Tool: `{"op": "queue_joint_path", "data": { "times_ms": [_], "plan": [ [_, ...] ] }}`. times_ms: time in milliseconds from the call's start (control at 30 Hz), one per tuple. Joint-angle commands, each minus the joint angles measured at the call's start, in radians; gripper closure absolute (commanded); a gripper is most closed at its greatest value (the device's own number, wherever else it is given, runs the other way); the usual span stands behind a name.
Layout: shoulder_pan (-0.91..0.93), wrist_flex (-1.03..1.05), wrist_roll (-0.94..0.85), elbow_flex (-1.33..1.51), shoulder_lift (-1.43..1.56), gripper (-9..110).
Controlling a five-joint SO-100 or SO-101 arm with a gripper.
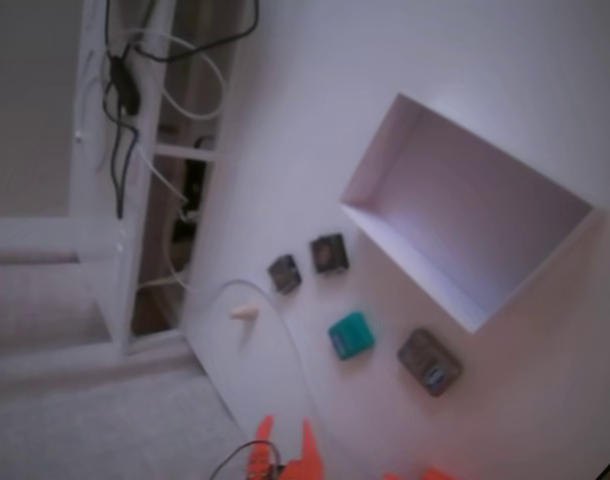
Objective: Grasp the green cube and put it in the bin.
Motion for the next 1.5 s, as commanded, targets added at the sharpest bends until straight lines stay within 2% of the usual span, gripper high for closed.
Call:
{"op": "queue_joint_path", "data": {
  "times_ms": [0,233,467,700,767,967,1033,1067,1467],
  "plan": [
    [-0.031,-0.072,0.026,-0.163,-0.183,73],
    [0.009,-0.023,0.084,-0.643,-0.730,69],
    [0.233,-0.110,0.084,-0.887,-1.028,69],
    [0.514,-0.075,0.078,-0.891,-1.284,69],
    [0.557,-0.002,0.075,-0.893,-1.333,69],
    [0.571,0.132,0.032,-0.870,-1.355,68],
    [0.552,0.115,0.040,-0.851,-1.330,57],
    [0.545,0.112,0.038,-0.848,-1.325,56],
    [0.604,0.132,0.017,-0.833,-1.430,54]
  ]
}}
